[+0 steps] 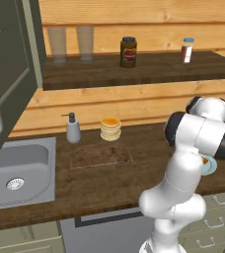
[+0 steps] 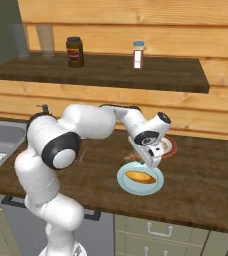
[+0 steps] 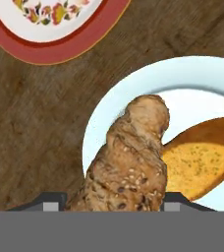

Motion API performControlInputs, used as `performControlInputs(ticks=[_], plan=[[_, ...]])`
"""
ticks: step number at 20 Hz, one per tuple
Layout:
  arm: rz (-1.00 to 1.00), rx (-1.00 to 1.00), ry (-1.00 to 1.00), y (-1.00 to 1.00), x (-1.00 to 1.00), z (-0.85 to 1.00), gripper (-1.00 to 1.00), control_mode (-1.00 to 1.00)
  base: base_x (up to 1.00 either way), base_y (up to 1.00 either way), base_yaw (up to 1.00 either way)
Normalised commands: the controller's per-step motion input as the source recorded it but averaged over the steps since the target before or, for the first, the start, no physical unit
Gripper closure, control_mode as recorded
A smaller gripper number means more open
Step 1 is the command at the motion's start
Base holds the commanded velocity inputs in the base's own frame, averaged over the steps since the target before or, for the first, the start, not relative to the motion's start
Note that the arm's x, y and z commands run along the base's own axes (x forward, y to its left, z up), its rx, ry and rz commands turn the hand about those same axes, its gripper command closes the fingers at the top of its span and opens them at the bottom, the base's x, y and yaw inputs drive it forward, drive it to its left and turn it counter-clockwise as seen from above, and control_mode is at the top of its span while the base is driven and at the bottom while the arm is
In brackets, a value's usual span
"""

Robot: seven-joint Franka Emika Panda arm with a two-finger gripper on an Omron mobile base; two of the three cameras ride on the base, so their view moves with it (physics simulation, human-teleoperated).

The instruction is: From the different types of pastries on the counter, select a croissant and place it on the cutting board. Then retrieve a jar of jam from the cabinet and place it alongside the croissant on the cutting board.

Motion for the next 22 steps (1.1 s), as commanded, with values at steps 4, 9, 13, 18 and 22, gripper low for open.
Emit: performControlInputs(ticks=[4,9,13,18,22], plan=[[0.02,-0.04,0.00,0.98,-0.67,0.01,1.00,-1.00,0.00,0.00,0.00],[0.07,-0.05,0.07,1.00,-0.40,0.17,1.00,-1.00,0.00,0.00,0.00],[0.09,-0.07,0.10,1.00,-0.21,0.22,1.00,-1.00,0.00,0.00,0.00],[0.09,-0.10,0.10,1.00,-0.01,0.36,1.00,-1.00,0.00,0.00,0.00],[0.08,-0.09,0.08,1.00,0.00,0.24,1.00,-1.00,0.00,0.00,0.00]])
